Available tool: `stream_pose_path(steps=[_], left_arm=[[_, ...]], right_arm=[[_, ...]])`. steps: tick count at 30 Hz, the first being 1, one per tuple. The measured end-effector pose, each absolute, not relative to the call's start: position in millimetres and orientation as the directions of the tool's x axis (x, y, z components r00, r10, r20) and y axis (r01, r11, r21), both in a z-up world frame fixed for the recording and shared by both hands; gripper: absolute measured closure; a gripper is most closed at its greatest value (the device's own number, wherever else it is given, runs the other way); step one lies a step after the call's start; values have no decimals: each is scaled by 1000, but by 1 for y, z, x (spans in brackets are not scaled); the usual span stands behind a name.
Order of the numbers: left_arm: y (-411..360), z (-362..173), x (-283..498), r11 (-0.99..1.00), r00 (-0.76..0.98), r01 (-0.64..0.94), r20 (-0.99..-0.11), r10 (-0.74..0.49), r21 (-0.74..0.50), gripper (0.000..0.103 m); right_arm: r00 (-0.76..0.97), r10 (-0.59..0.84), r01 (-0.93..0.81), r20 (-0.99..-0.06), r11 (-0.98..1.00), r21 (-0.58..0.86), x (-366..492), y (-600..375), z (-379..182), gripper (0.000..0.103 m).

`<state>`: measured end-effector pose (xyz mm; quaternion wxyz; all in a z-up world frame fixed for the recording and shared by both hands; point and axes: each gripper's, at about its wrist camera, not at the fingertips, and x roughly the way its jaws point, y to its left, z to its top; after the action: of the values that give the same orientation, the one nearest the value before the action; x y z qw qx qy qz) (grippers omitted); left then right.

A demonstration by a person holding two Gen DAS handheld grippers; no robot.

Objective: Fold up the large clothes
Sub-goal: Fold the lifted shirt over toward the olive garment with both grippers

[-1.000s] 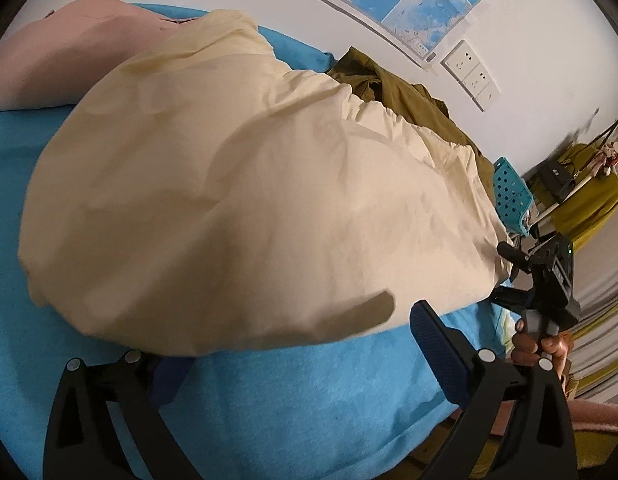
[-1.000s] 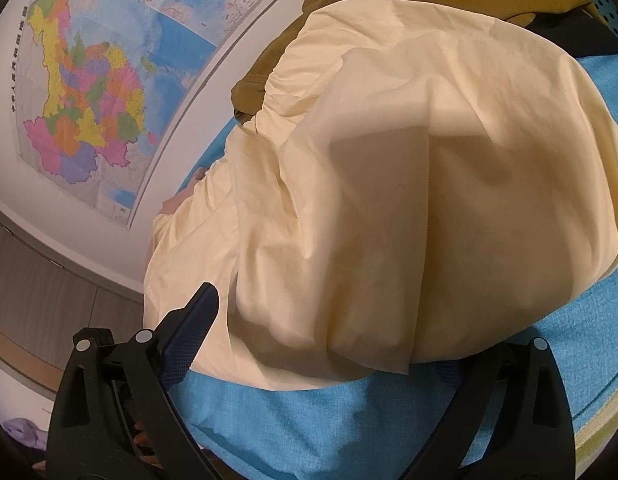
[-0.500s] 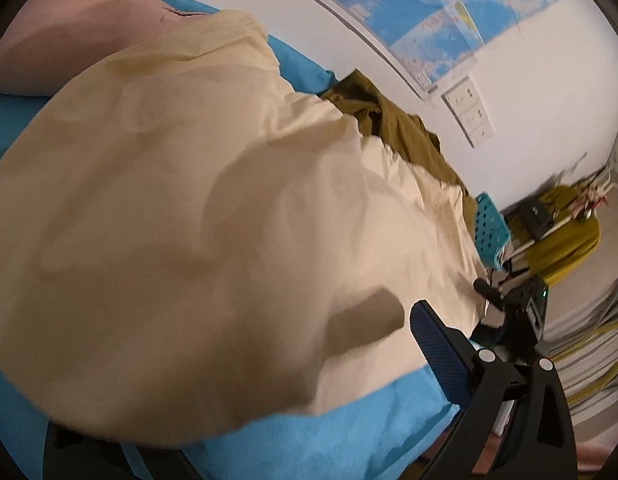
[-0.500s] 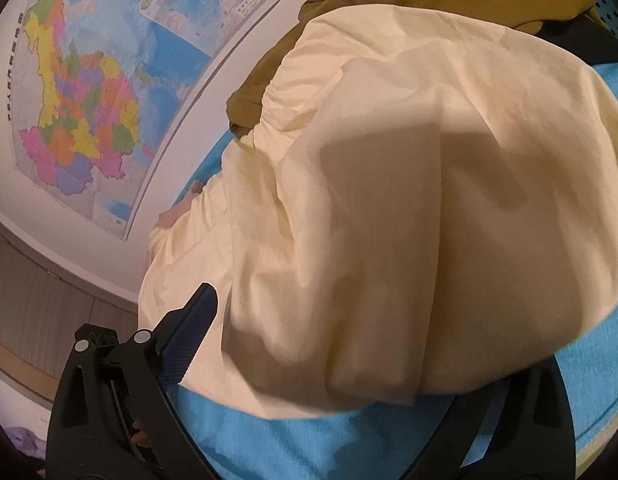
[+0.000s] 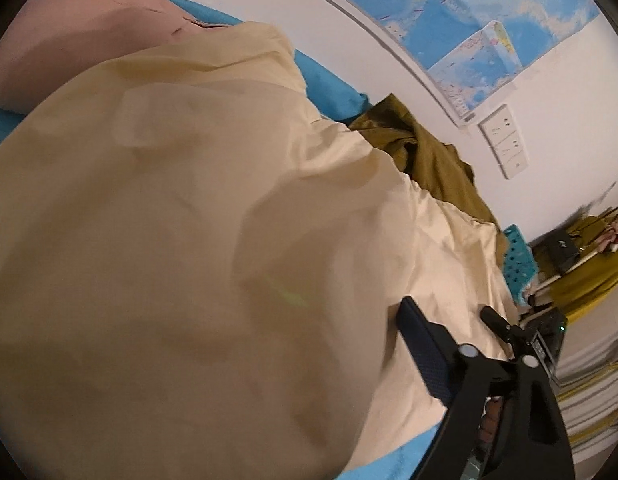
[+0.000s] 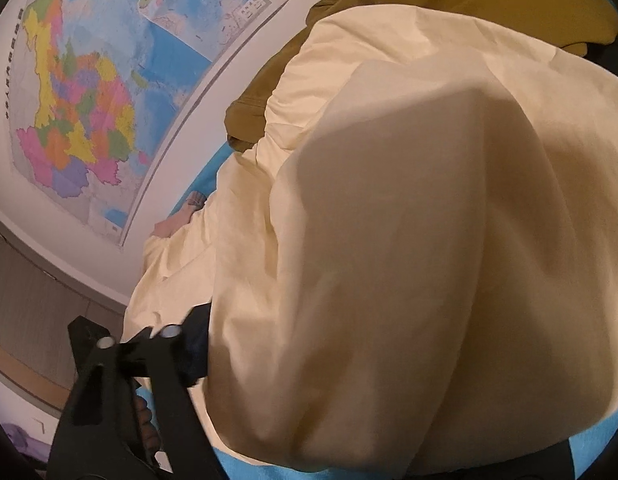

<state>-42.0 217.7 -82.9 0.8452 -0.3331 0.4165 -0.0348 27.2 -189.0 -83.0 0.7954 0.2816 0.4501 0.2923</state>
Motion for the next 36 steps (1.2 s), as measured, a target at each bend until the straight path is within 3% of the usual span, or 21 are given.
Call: stream_pose_path(steps=[5,20,25,31,36], left_arm=[[215,-84,-37,803,641,-222,-703,-307,-553,23],[210,-85,-31,813,637,-195,-701,-321,-549,12],[212,-85,-30,794,634,-188,-688,-352,-578,7],[221,-86,-31,772,631,-213,-687,-360,-599,22],[231,-91,-31,729,621,-225,-671,-404,-647,49]], right_arm=[[416,729,-221,-544,661,717,30,-189,-84,34],[397,730,-201,-556,660,724,37,-187,-87,32],[384,736,-201,-558,656,727,38,-189,-88,43],[361,772,-200,-523,612,765,39,-192,-91,54],[350,788,-212,-507,593,776,39,-193,-91,57]])
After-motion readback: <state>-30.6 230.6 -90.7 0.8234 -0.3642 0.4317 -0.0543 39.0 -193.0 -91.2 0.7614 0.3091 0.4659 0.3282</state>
